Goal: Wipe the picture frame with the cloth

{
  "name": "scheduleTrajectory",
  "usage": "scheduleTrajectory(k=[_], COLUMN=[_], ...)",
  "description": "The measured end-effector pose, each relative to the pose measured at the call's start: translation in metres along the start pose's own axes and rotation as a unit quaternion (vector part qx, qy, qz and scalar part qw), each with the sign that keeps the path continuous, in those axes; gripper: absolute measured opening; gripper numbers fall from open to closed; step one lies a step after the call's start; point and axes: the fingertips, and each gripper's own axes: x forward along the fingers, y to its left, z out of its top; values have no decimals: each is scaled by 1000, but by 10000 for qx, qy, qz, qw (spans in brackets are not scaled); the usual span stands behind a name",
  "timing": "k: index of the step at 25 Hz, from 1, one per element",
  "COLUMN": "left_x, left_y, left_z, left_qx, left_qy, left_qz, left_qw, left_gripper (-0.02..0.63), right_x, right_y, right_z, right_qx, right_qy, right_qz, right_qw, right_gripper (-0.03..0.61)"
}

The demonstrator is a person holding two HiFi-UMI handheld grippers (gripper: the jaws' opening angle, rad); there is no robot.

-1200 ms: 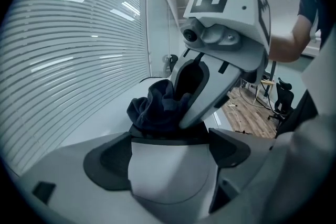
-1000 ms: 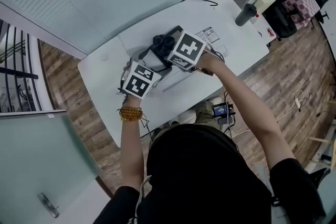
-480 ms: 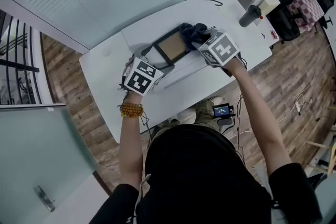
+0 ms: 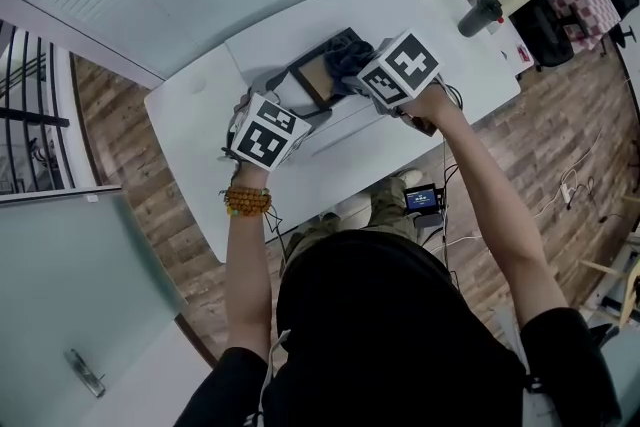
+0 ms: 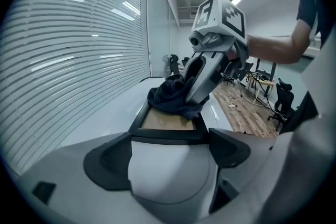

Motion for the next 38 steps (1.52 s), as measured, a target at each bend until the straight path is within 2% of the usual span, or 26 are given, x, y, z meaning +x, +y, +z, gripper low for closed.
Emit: scheduleTrajectory(k=[3, 7, 9, 12, 13, 14, 16, 18, 19, 23, 27, 34, 38], left_x=[-1, 2, 3, 0, 0, 0, 0, 0, 0, -1, -1, -1, -1], left_y=[0, 1, 0, 0, 0, 0, -1, -1, -1, -1, 0, 4, 3], left_z=[0, -1, -1, -1, -1, -1, -1, -1, -2, 0, -1, -1, -3], left_qx=[-20, -23, -20, 83, 118, 123, 55, -4, -10, 26, -45, -47, -156], left_qy=[64, 23, -3, -9, -1, 15, 41, 33, 32, 4, 49, 135, 175], left_qz=[-6, 6, 13, 33, 32, 25, 11, 18, 24, 49, 21, 17, -5], left_qw=[10000, 10000, 10000, 10000, 9999, 9999, 10000, 10000, 10000, 10000, 10000, 9999, 9997], left_gripper=[463, 463, 463, 463, 463, 463, 463, 463, 463, 463, 463, 463, 463], right_x=[8, 22, 21, -1, -14, -28, -47, -46, -38, 0, -5, -23, -26], right_y=[21, 38, 39, 41, 33, 17, -29, -68, -79, -83, -86, -78, -67], right_z=[7, 14, 13, 20, 27, 36, 54, 65, 66, 49, 34, 5, -2], right_qx=[24, -259, -342, -191, -115, -88, -208, -376, -438, -524, -76, 433, 360], right_qy=[-77, 22, -21, -544, -813, -1067, -1386, -1401, -1308, -903, -1319, -1557, -1554], right_qz=[295, 277, 414, 1050, 1091, 927, 190, -444, -586, -656, -590, -287, -404], right_qw=[9995, 9993, 9986, 9928, 9906, 9899, 9900, 9884, 9887, 9924, 9895, 9864, 9864], right_gripper=[67, 67, 67, 71, 72, 72, 72, 72, 72, 72, 72, 72, 71])
